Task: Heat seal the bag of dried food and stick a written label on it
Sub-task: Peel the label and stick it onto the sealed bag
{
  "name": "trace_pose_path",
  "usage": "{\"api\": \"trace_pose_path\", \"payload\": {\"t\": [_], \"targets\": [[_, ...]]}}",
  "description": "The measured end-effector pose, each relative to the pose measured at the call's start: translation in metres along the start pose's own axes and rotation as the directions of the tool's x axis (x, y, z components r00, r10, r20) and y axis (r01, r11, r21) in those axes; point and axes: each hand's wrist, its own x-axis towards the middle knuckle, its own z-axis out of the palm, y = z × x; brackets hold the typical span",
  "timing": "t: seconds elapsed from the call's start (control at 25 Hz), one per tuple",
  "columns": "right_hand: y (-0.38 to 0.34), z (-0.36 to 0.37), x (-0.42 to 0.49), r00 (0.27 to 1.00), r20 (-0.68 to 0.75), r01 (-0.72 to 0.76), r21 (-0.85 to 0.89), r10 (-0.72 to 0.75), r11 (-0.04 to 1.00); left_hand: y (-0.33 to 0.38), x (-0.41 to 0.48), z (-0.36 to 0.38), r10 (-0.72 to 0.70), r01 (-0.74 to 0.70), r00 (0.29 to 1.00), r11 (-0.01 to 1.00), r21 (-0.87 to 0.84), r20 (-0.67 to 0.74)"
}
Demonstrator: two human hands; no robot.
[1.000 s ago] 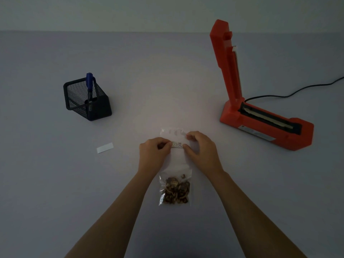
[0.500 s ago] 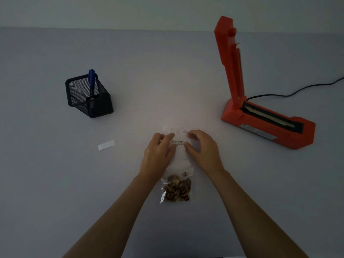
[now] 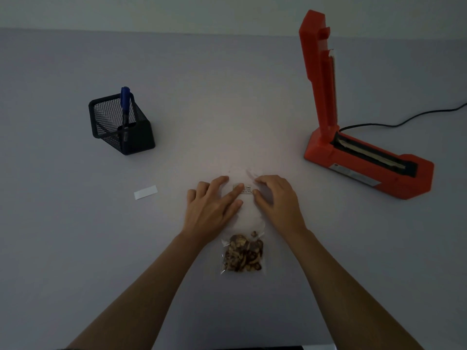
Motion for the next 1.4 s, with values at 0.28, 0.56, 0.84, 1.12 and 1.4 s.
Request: {"api": "trace_pose_path", "payload": {"t": [0.28,0.56,0.84,1.12,1.4], "targets": [[-0.001,-0.002,-0.002,0.995,0.026,0.101,-0.154,-0.098,0.983,-0.001,0.0,0.001,-0.014,0.014,0.999,1.0,0.0,-0.03],[0.013,-0.005,-0.012,0.966,0.116,0.255,-0.293,-0.23,0.922,-0.01,-0.004,0.007,0.032,-0.03,0.997,0.999,0.031,-0.071],[0.014,-0.003,-0.014,0.963,0.097,0.27,-0.295,-0.252,0.917,-0.01,-0.006,0.008,0.033,-0.03,0.994,0.999,0.029,-0.1],[0.014,-0.004,-0.013,0.962,0.116,0.27,-0.305,-0.245,0.913,-0.01,-0.004,0.009,0.052,-0.047,0.992,0.998,0.041,-0.115],[0.013,-0.004,-0.013,0.969,0.128,0.24,-0.29,-0.21,0.926,-0.008,-0.003,0.003,-0.002,0.002,1.0,1.0,-0.019,-0.025]]}}
